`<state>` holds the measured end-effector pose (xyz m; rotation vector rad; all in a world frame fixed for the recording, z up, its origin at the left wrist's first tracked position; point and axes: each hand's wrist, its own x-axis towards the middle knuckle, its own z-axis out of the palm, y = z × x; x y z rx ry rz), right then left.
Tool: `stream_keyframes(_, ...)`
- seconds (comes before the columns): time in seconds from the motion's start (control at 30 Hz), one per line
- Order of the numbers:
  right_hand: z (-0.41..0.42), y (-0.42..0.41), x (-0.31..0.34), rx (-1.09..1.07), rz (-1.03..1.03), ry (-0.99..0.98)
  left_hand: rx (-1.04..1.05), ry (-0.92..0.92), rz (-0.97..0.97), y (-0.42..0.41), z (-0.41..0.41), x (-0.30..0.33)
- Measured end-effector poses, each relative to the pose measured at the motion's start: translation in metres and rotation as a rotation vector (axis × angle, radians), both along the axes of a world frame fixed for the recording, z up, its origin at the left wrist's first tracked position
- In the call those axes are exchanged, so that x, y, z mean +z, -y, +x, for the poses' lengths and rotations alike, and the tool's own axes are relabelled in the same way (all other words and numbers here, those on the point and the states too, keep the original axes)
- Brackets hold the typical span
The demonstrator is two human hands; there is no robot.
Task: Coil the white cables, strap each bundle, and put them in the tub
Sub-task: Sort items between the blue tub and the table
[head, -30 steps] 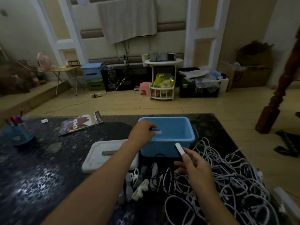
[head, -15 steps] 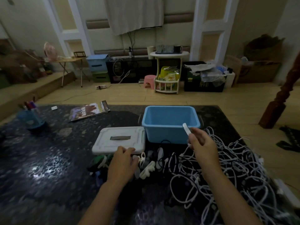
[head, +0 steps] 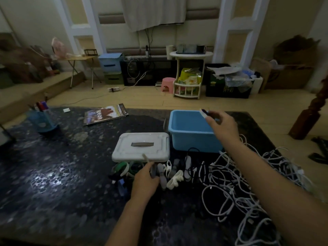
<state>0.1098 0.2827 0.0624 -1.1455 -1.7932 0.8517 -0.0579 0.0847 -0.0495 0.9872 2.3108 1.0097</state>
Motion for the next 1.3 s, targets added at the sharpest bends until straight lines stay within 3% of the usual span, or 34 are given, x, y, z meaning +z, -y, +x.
stream_keyframes(0.17,-0.023,-0.033,0.01,0.125,-0.109,0.324,0.037,0.054,0.077,-0.004,0.003,0.005)
stream_keyframes(0.3,-0.015,-0.007,-0.002,0.129,0.096,0.398,0.045,0.054,0.083,-0.003,0.005,0.01)
stream_keyframes(0.43,0.003,0.055,-0.03,0.272,0.235,0.412,0.042,0.049,0.079,0.001,0.006,0.016)
stream_keyframes(0.63,-0.004,0.109,-0.085,0.568,0.393,0.89,0.001,-0.036,0.123,0.006,0.009,0.033)
stream_keyframes(0.73,-0.003,0.111,-0.097,0.571,0.449,0.987,-0.039,-0.096,0.15,0.005,0.008,0.049)
stream_keyframes(0.83,-0.002,0.109,-0.098,0.496,0.552,0.944,-0.052,-0.13,0.199,-0.004,0.005,0.067)
stream_keyframes(0.9,0.0,0.103,-0.09,0.456,0.55,0.814,-0.096,-0.19,0.212,-0.017,0.004,0.08)
stream_keyframes(1.0,0.008,0.082,-0.073,0.366,0.465,0.627,-0.191,-0.304,0.194,-0.053,0.0,0.102)
stream_keyframes(1.2,0.044,0.049,-0.058,0.244,0.098,0.163,-0.376,-0.566,0.172,-0.14,-0.003,0.136)
stream_keyframes(1.3,0.058,0.042,-0.057,0.153,0.044,0.043,-0.387,-0.592,0.107,-0.164,0.0,0.131)
